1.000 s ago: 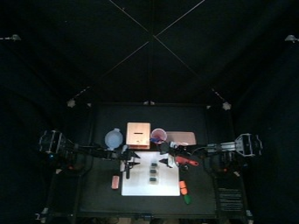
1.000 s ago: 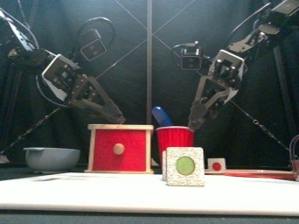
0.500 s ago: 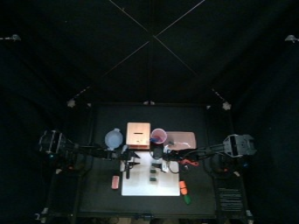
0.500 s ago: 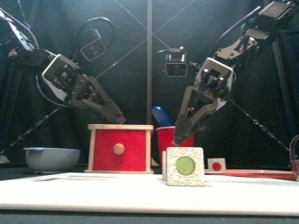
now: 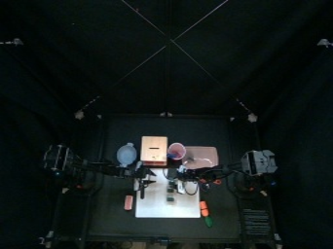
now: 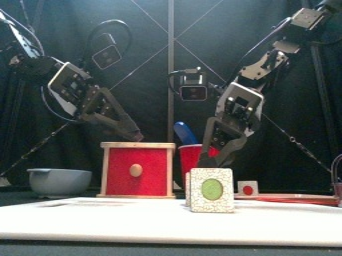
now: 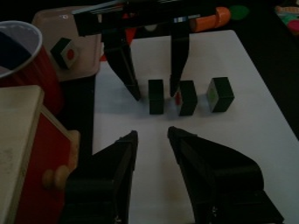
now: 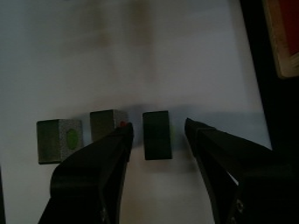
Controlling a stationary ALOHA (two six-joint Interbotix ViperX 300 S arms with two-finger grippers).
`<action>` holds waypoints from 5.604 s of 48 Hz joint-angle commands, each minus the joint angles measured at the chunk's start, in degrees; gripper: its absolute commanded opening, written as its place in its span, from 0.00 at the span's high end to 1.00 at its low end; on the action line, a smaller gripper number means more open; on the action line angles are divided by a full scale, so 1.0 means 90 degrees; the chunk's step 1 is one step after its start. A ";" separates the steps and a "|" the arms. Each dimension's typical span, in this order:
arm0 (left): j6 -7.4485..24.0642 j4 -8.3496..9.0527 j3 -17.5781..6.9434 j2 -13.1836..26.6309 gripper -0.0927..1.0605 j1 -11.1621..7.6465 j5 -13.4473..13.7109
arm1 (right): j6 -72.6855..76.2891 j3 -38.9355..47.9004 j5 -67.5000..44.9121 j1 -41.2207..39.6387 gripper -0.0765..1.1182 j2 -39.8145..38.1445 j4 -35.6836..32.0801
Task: Place sushi on board then cut the sushi with the knife then place the pieces on the plate
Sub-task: Place the 4 sushi pieces on the plate
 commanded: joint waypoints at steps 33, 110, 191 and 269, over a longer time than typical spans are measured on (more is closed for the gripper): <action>0.0000 -0.0010 -0.0049 -0.0039 0.27 0.0010 -0.0029 | 0.0020 0.0732 0.0781 -0.0674 0.45 -0.1709 0.0010; 0.0010 -0.0049 -0.0088 -0.0029 0.27 0.0020 -0.0029 | 0.0000 0.1602 0.0781 -0.1514 0.25 -0.2959 -0.0234; 0.0000 -0.0059 -0.0020 -0.0039 0.27 0.0000 -0.0029 | 0.0000 -0.0361 0.0049 0.0527 0.45 0.0098 0.0146; 0.0000 -0.0049 -0.0010 -0.0039 0.27 0.0010 -0.0020 | 0.0000 0.1514 0.0381 -0.3721 0.27 -0.1777 -0.1016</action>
